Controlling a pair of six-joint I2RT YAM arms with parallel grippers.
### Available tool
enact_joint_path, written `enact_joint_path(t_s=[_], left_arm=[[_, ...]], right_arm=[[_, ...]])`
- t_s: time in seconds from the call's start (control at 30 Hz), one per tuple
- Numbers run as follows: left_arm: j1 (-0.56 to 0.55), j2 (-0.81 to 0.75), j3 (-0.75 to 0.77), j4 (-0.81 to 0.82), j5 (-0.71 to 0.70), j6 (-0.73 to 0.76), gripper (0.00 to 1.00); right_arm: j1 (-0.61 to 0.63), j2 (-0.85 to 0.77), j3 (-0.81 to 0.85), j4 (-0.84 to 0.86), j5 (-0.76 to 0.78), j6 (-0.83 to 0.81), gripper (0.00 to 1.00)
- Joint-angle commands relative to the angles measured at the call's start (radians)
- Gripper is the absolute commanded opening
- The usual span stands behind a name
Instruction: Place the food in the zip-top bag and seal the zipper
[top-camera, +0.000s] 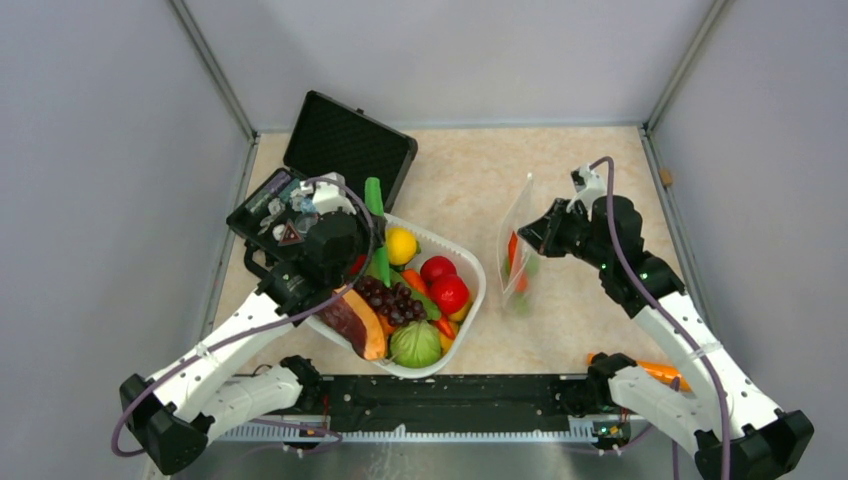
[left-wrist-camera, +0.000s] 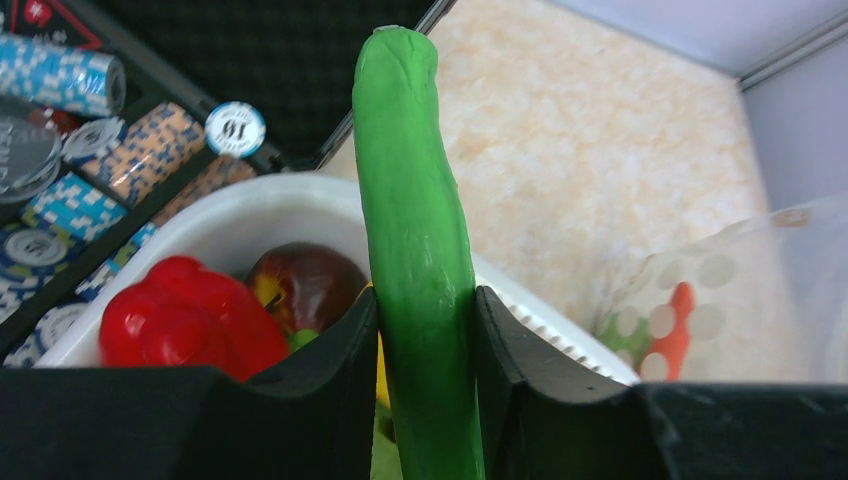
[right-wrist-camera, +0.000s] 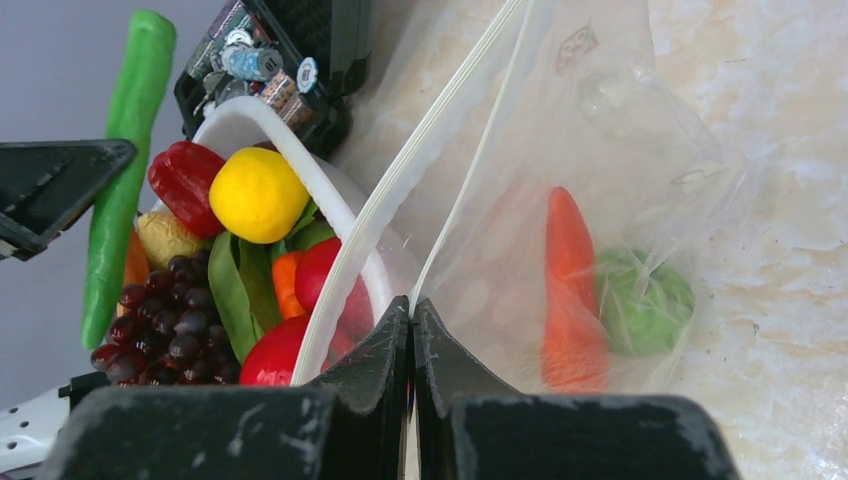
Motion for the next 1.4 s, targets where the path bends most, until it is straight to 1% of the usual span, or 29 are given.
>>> enact_joint_path(t_s=[0.0,0.07,0.13,0.17,0.23,0.3,0.37,0.47,0.53,0.6,0.67,0.7,0.83,0.93,1.03,1.13,1.27,1.37], left_arm=[[0.006,-0.032,-0.004,0.175,0.036,0.05,0.2],[0.006,-0.04,-0.009,0.214,0.066,0.048,0.2],[0.006,-0.053,-0.033,0.304,0.151,0.087,0.19],[0.006,-0.061,-0.043,0.365,0.221,0.107,0.19],[0.006,-0.061,-0.054,0.471,0.375,0.142,0.14],[0.005,-0.044,-0.034,0.523,0.556,0.162,0.15],[0.004,-0.012,0.002,0.531,0.734,0.163,0.15],[-0.004,0.053,0.061,0.51,0.937,0.164,0.14],[-0.019,0.101,0.098,0.468,1.029,0.169,0.15],[-0.042,0.154,0.15,0.381,1.074,0.188,0.15],[-0.077,0.209,0.215,0.262,1.09,0.229,0.14],[-0.096,0.234,0.242,0.213,1.077,0.245,0.14],[-0.15,0.304,0.324,0.091,0.925,0.254,0.12],[-0.168,0.341,0.37,0.036,0.836,0.244,0.11],[-0.169,0.381,0.414,-0.006,0.787,0.214,0.1],[-0.171,0.403,0.438,-0.033,0.72,0.185,0.09],[-0.173,0.445,0.495,-0.101,0.679,0.184,0.1],[-0.182,0.491,0.56,-0.155,0.661,0.191,0.11]], right_arm=[[-0.001,-0.008,0.002,0.051,-0.014,0.01,0.0],[0.0,-0.007,0.002,0.049,-0.011,0.009,0.0],[0.0,-0.008,0.001,0.048,-0.011,0.01,0.0],[0.0,-0.008,0.001,0.05,-0.011,0.012,0.0],[-0.001,-0.008,-0.002,0.054,-0.014,0.016,0.0],[0.001,-0.007,-0.004,0.058,-0.015,0.018,0.0],[0.0,-0.008,-0.005,0.061,-0.015,0.021,0.0],[-0.001,-0.009,-0.007,0.064,-0.014,0.028,0.0],[0.0,-0.012,-0.009,0.066,-0.014,0.032,0.0],[-0.001,-0.016,-0.012,0.076,-0.016,0.038,0.0],[0.0,-0.019,-0.018,0.086,-0.02,0.04,0.0],[0.0,-0.02,-0.018,0.086,-0.019,0.042,0.0],[0.002,-0.02,-0.013,0.078,-0.015,0.042,0.0],[0.004,-0.02,-0.002,0.053,-0.001,0.033,0.0],[0.015,-0.026,0.007,0.038,0.038,0.021,0.0],[0.024,-0.033,0.008,0.038,0.044,0.014,0.0],[0.048,-0.034,0.02,0.034,0.051,0.001,0.0],[0.085,-0.027,0.036,0.02,0.092,-0.008,0.0]])
